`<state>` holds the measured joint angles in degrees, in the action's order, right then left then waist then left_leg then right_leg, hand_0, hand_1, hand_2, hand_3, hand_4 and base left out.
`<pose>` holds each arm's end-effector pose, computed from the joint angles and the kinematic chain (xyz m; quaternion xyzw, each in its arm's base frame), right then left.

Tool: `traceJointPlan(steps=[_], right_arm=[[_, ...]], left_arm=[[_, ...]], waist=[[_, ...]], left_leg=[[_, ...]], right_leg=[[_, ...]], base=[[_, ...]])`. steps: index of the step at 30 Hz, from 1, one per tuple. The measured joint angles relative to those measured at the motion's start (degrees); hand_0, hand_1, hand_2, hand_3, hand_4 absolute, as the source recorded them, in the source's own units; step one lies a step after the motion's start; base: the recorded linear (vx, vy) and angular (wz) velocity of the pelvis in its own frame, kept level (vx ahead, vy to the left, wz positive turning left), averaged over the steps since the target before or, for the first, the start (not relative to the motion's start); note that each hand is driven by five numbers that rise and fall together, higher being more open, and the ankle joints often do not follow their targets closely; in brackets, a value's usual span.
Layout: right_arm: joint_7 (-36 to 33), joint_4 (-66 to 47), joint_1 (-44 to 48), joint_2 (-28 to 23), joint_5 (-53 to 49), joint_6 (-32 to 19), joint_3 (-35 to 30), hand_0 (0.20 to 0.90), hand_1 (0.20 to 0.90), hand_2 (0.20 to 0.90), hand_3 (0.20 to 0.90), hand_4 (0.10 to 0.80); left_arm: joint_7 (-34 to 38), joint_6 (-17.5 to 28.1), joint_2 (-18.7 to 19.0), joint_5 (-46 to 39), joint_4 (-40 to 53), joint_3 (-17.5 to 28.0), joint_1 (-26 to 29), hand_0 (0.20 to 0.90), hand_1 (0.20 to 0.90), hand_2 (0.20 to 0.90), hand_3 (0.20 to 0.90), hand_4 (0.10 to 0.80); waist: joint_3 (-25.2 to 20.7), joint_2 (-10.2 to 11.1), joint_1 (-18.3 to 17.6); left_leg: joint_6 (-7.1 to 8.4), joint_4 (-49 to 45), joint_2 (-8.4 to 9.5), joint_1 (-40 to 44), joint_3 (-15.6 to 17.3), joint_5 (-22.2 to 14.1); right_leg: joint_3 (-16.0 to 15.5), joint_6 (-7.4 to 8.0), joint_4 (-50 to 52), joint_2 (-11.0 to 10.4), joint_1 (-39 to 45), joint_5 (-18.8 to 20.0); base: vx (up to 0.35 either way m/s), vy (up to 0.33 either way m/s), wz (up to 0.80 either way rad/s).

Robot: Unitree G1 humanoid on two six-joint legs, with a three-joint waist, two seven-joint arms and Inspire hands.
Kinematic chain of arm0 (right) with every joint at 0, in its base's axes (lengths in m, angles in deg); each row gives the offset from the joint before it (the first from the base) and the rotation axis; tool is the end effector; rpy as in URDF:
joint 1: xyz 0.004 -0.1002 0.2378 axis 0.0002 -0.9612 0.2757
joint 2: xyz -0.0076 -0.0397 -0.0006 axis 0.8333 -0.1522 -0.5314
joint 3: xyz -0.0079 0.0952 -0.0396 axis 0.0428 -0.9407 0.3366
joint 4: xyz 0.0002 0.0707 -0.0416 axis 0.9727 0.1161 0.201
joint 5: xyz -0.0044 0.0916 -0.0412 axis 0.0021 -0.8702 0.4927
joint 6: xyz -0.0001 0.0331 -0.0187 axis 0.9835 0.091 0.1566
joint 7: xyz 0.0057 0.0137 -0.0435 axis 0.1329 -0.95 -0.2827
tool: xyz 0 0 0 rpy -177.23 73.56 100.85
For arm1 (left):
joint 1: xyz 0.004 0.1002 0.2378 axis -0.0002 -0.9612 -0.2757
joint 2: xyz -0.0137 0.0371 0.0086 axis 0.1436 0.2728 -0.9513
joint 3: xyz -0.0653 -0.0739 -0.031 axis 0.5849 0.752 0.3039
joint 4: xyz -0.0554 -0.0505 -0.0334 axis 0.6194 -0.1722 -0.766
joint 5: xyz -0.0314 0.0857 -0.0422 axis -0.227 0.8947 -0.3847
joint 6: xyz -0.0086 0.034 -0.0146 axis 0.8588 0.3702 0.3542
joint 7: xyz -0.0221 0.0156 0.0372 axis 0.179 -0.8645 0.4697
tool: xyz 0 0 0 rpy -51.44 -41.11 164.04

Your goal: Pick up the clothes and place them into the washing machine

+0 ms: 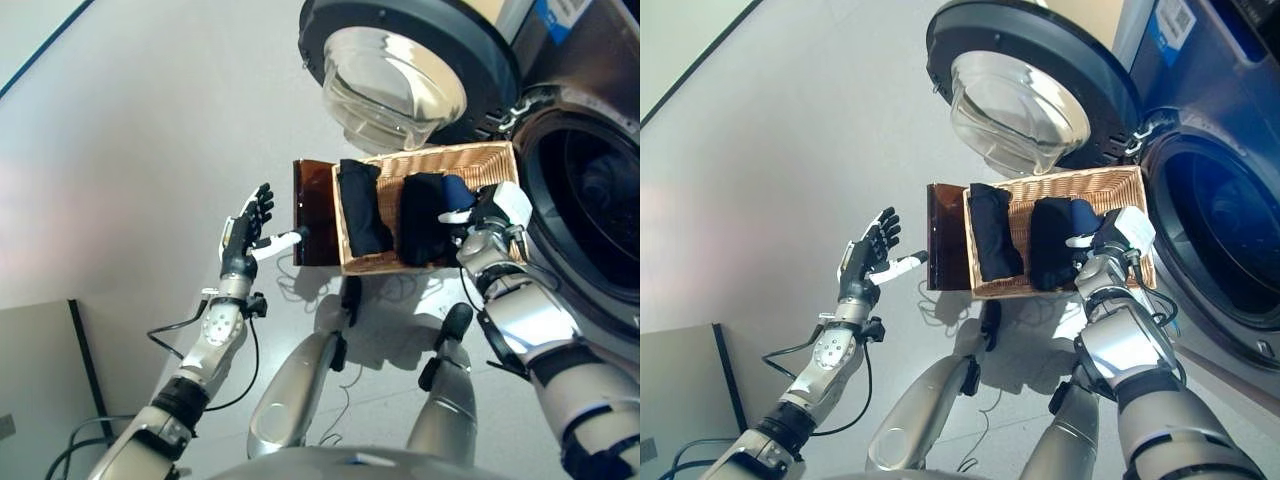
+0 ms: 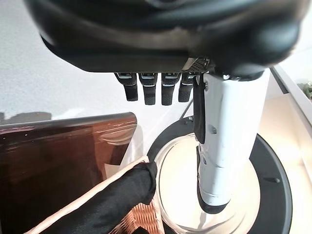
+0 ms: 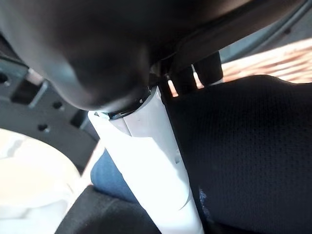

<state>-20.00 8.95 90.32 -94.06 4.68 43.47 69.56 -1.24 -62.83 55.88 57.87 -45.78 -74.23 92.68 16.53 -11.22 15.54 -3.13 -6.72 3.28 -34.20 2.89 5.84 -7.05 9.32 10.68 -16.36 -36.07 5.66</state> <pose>0.3245 -0.2472 0.0730 -0.4381 0.1741 -0.2656 0.8410 0.2240 0.1464 0.0214 -0.0023 -0.0391 -0.0123 0.9992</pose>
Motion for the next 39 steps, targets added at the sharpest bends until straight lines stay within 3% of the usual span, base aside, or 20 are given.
traceJointPlan(steps=[7,14,19,30,33,39], right_arm=[[-0.06,-7.08,-3.99,1.47,-12.53,-3.82,-9.09,0.2,0.2,0.2,0.2,0.3],[0.29,-23.66,-13.9,8.21,-33.12,-14.36,-18.07,0.2,0.2,0.2,0.2,0.3],[1.81,-28.5,-18.36,12.42,-46.1,-20.79,-24.44,0.2,0.2,0.2,0.2,0.3],[2.12,-34.68,-22.14,13.72,-54.89,-29.7,-29.96,0.2,0.2,0.2,0.2,0.3],[2.13,-34.53,-20.44,14.04,-56.35,-30.18,-30.92,0.2,0.2,0.2,0.2,0.3],[1.31,-32.1,-14.32,14.19,-59.37,-33.35,-34.07,0.2,0.2,0.2,0.2,0.3]], left_arm=[[-0.5,-0.01,0.08,-0.03,-0.44,0.36,-0.77,0.9,0.9,0.9,0.9,0.8],[0.64,0.0,0.16,0.07,-2.58,0.23,-0.81,0.9,0.9,0.9,0.9,0.8],[0.85,0.52,-0.65,0.03,-5.05,0.14,-0.28,0.9,0.9,0.9,0.9,0.8],[0.97,1.69,-3.05,-1.53,-8.01,0.15,0.36,0.9,0.9,0.9,0.9,0.8],[0.99,2.44,-3.02,-1.72,-8.09,0.21,0.8,0.9,0.9,0.9,0.9,0.8],[0.62,2.96,-2.04,-2.19,-7.97,0.3,0.47,0.9,0.9,0.9,0.9,0.8]], waist=[[-0.46,-0.39,-2.5],[-0.48,-0.3,-5.98],[-0.48,-0.23,-8.26],[-0.52,0.07,-10.09],[-0.4,0.07,-10.07],[1.36,-0.3,-9.93]], left_leg=[[-0.14,0.31,0.7,0.81,0.51,0.11],[-0.29,1.01,0.72,0.82,3.04,0.02],[-0.83,1.26,0.68,0.79,5.45,-0.27],[-1.64,1.16,0.3,0.52,8.32,-0.68],[-2.01,-3.97,-0.52,-2.72,9.45,-2.98],[-1.53,-22.61,-3.82,-11.42,9.11,-11.67]], right_leg=[[0.24,0.92,-3.04,-0.2,1.83,2.02],[2.73,0.55,-5.45,0.25,1.11,3.78],[4.96,0.78,-7.06,0.44,0.26,5.24],[8.62,0.71,-6.19,1.28,-2.5,5.6],[9.65,0.4,-2.35,1.6,-5.9,4.75],[11.38,-0.56,13.98,3.33,-14.26,-2.47]], base=[[-0.008,0.005,-0.02],[-0.021,0.013,-0.16],[-0.006,0.008,-0.21],[-0.033,0.001,-0.15],[-0.028,-0.021,-0.17],[-0.042,-0.057,-0.1]])
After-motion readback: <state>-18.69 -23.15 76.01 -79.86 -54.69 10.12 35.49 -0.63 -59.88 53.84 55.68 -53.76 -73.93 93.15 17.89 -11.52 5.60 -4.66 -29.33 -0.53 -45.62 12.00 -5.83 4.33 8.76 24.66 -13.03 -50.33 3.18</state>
